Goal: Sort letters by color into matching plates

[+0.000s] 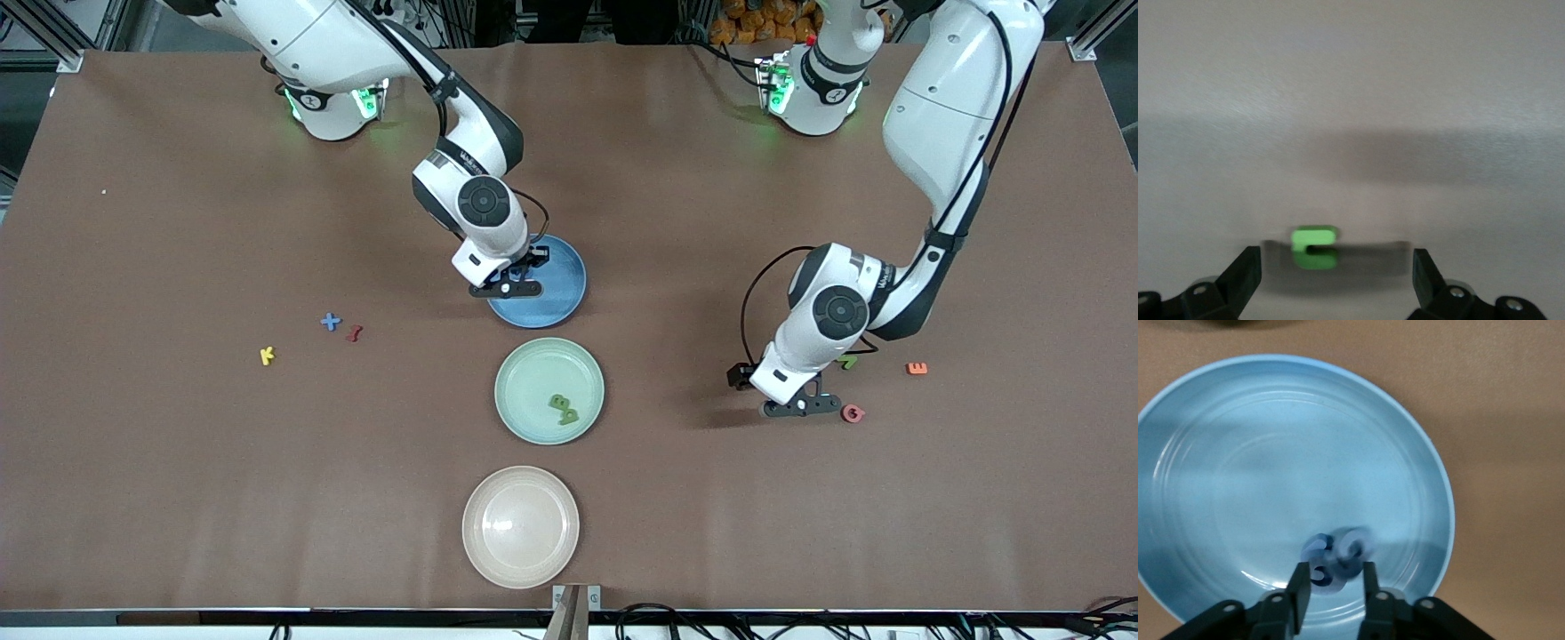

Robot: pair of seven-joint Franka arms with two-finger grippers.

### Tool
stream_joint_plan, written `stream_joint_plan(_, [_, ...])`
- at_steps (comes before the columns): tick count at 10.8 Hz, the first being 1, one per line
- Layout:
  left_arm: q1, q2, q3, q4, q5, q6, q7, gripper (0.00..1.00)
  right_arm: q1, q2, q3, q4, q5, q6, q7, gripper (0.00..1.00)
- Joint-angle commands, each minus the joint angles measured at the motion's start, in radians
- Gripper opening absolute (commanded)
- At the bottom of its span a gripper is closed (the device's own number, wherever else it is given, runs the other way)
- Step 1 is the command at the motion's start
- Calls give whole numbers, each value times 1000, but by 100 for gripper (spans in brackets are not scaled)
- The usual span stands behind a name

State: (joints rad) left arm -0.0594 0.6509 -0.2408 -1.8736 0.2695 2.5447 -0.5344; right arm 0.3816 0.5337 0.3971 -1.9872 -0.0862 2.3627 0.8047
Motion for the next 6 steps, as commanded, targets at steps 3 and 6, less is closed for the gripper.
stream_joint_plan(3, [36, -28, -11, -41, 22, 6, 62, 100, -24, -17, 9, 18, 39, -17, -7, 50])
stream_joint_plan(6, [38, -24, -8, -32, 20, 6, 73, 81, -87, -70, 9, 28, 39, -155, -86, 50])
